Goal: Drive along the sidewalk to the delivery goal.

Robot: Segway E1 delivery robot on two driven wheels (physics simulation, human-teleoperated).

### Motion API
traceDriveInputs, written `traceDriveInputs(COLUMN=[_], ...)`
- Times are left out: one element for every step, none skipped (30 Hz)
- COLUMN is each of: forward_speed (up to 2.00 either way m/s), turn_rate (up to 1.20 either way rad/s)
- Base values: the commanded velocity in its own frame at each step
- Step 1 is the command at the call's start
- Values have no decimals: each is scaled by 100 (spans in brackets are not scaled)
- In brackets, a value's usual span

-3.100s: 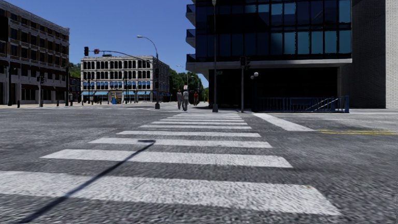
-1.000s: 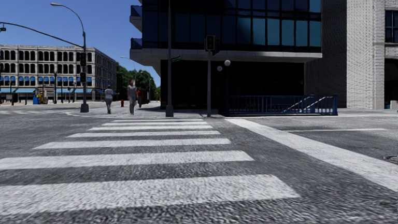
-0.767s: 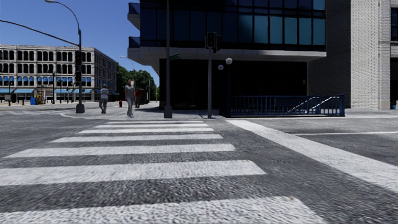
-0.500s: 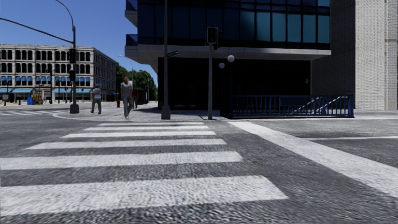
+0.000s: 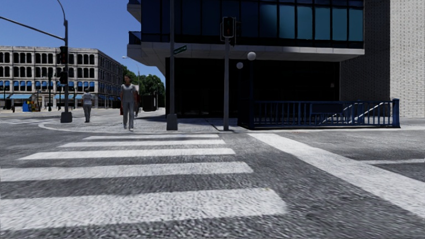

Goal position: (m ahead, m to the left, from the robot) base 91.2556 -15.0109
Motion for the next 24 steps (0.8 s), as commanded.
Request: traceDriveInputs(forward_speed=[200,200,200,200,200,200,200,200,200,200,200,200,200,200,200,200,200,200,200,200,200,200,200,200], turn_rate=[0,0,0,0,0,0,0,0,0,0,5,5,17,22,23,23,23,24,29,29,32,33,33,33])
